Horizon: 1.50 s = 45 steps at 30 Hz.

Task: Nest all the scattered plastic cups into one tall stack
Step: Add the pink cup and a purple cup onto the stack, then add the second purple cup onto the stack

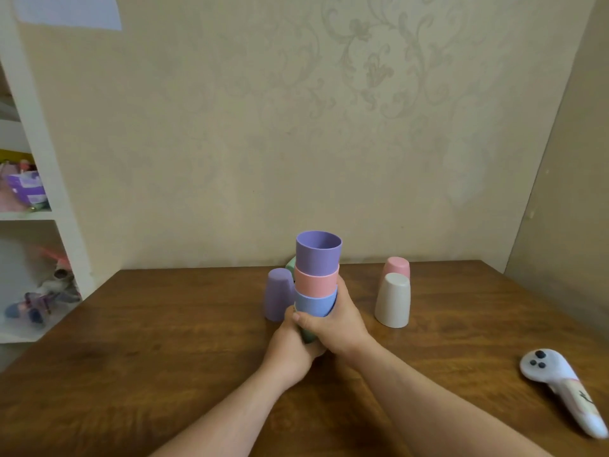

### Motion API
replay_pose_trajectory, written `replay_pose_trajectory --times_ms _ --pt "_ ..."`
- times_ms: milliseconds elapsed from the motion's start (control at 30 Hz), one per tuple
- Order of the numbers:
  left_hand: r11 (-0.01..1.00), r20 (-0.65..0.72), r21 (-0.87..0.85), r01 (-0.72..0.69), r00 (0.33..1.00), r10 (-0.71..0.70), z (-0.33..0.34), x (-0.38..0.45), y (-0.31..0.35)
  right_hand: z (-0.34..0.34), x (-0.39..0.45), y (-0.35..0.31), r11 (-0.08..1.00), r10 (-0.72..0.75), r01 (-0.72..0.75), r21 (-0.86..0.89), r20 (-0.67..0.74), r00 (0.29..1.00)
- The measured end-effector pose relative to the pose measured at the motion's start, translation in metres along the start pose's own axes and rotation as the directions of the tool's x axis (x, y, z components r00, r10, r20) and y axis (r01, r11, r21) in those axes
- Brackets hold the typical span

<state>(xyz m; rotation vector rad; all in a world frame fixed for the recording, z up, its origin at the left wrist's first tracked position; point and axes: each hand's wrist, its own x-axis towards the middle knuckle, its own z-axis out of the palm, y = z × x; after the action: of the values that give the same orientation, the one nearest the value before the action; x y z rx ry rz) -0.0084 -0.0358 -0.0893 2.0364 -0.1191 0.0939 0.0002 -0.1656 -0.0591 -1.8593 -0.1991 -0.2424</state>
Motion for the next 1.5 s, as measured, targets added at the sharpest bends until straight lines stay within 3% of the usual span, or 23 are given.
replay_pose_trajectory --times_ms 100,200,333,367,400,467,533,567,700,767,867,933,1000,1100,1167,1267,1333,1400,1500 --pt "0.993 0.031 0.112 -0.023 0.999 0.020 -0.002 0.005 0.001 -0.003 -0.003 0.015 0.998 0.068 -0.068 -0.012 0.000 0.998" --pt "0.969 0.181 0.217 -0.122 0.980 0.083 -0.017 0.012 -0.002 -0.008 0.000 0.023 0.996 0.085 -0.086 -0.025 -0.012 0.996" --pt "0.830 0.360 0.481 -0.281 0.927 0.105 -0.053 0.025 -0.004 -0.012 0.006 0.032 0.994 0.109 -0.108 0.018 -0.059 0.992" --pt "0.747 0.378 0.573 -0.337 0.918 0.124 -0.061 0.029 -0.006 -0.011 0.006 0.034 0.994 0.109 -0.108 0.021 -0.075 0.991" --pt "0.602 0.383 0.684 -0.413 0.905 0.186 -0.068 0.035 -0.007 -0.010 0.005 0.035 0.994 0.107 -0.106 0.023 -0.091 0.990" --pt "0.227 0.423 0.828 -0.513 0.836 0.350 -0.078 0.049 -0.012 -0.004 0.002 0.039 0.994 0.110 -0.105 0.042 -0.124 0.986" --pt "-0.066 0.481 0.855 -0.515 0.736 0.476 -0.083 0.064 -0.005 0.000 -0.003 0.041 0.995 0.094 -0.090 0.033 -0.163 0.982" --pt "-0.150 0.516 0.846 -0.511 0.718 0.466 -0.084 0.071 0.003 0.002 -0.005 0.041 0.996 0.084 -0.082 0.017 -0.178 0.980" --pt "-0.369 0.598 0.791 -0.488 0.745 0.295 -0.085 0.104 0.023 -0.001 -0.006 0.042 0.997 0.080 -0.079 0.012 -0.184 0.980" --pt "-0.357 0.571 0.811 -0.464 0.761 0.308 -0.081 0.119 0.010 -0.003 -0.006 0.042 0.997 0.079 -0.078 0.011 -0.178 0.981" --pt "-0.327 0.488 0.853 -0.407 0.843 0.226 -0.072 0.123 -0.012 -0.002 -0.006 0.043 0.997 0.081 -0.080 0.014 -0.180 0.980" --pt "-0.405 0.444 0.837 -0.368 0.890 0.108 -0.068 0.106 -0.009 -0.002 -0.005 0.043 0.996 0.094 -0.092 0.020 -0.172 0.981" --pt "-0.345 0.414 0.876 -0.338 0.892 0.178 -0.074 0.103 -0.011 -0.002 -0.004 0.042 0.994 0.105 -0.103 0.026 -0.156 0.982" --pt "-0.206 0.260 0.954 -0.219 0.945 0.198 -0.090 0.094 -0.005 -0.002 -0.004 0.041 0.994 0.109 -0.107 0.020 -0.152 0.982" --pt "-0.048 0.144 0.989 -0.138 0.975 0.171 -0.104 0.086 0.002 -0.004 -0.005 0.039 0.994 0.108 -0.107 0.015 -0.155 0.982" --pt "0.272 -0.039 0.962 -0.005 0.987 0.157 -0.120 0.074 0.007 -0.008 -0.002 0.030 0.993 0.114 -0.113 0.019 -0.117 0.986" --pt "0.549 -0.131 0.834 0.056 0.986 0.100 -0.124 0.071 0.006 -0.010 0.002 0.022 0.995 0.103 -0.101 0.024 -0.117 0.988" --pt "0.808 -0.191 0.581 0.098 0.981 0.018 -0.125 0.068 0.004 -0.011 0.007 0.013 0.996 0.090 -0.086 0.029 -0.157 0.984" --pt "0.970 -0.219 0.215 0.109 0.974 -0.061 -0.119 0.059 -0.001 -0.009 0.012 0.006 0.993 0.111 -0.115 -0.012 -0.165 0.980"
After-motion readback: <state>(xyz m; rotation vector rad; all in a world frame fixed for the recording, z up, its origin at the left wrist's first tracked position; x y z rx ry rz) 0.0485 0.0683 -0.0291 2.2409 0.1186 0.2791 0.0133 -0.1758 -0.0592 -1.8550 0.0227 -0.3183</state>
